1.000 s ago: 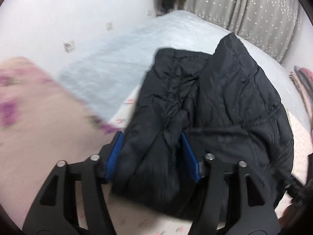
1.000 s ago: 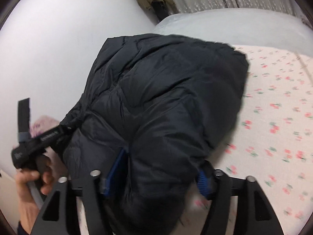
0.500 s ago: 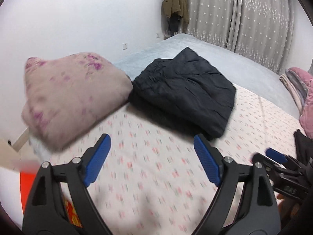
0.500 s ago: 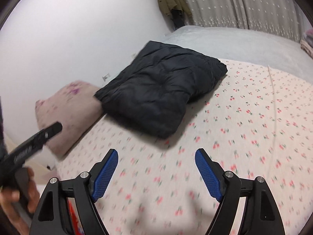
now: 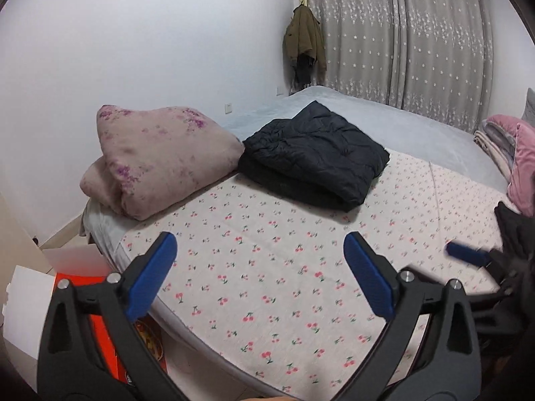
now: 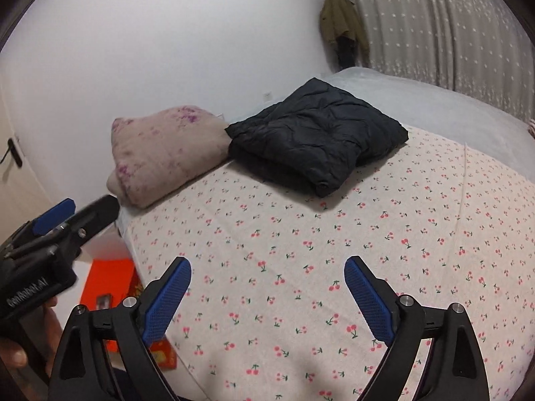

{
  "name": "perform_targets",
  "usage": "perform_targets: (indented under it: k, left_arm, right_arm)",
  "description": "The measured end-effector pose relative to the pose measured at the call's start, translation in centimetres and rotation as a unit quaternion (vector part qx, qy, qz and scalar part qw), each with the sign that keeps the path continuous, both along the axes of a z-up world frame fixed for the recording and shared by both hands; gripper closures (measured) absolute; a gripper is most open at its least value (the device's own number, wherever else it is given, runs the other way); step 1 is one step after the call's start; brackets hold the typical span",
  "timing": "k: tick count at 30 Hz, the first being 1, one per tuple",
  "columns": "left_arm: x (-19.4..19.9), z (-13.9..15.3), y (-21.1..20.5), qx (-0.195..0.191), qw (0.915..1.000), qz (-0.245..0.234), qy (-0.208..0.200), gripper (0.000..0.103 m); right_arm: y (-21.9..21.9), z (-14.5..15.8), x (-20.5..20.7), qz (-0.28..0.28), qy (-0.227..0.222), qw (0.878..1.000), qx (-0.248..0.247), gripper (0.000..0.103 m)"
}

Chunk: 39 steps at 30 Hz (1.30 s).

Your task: Fold large clothes

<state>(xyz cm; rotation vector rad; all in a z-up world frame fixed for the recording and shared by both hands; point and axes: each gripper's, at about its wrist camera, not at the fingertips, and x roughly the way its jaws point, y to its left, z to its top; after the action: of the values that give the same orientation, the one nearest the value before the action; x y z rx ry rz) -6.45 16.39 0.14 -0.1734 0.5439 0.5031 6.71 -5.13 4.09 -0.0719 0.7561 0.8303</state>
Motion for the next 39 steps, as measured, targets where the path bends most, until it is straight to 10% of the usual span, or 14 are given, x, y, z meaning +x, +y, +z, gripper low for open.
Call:
perform_targets:
  k: [39]
  left_arm:
    - [1.4,-4.3,-1.8,-0.019,0.9992,-0.030,0.019,0.001]
  right_arm:
    - [-2.1,-1.4,-0.9,-0.049,-0.067,0.996,-0.027,0.000]
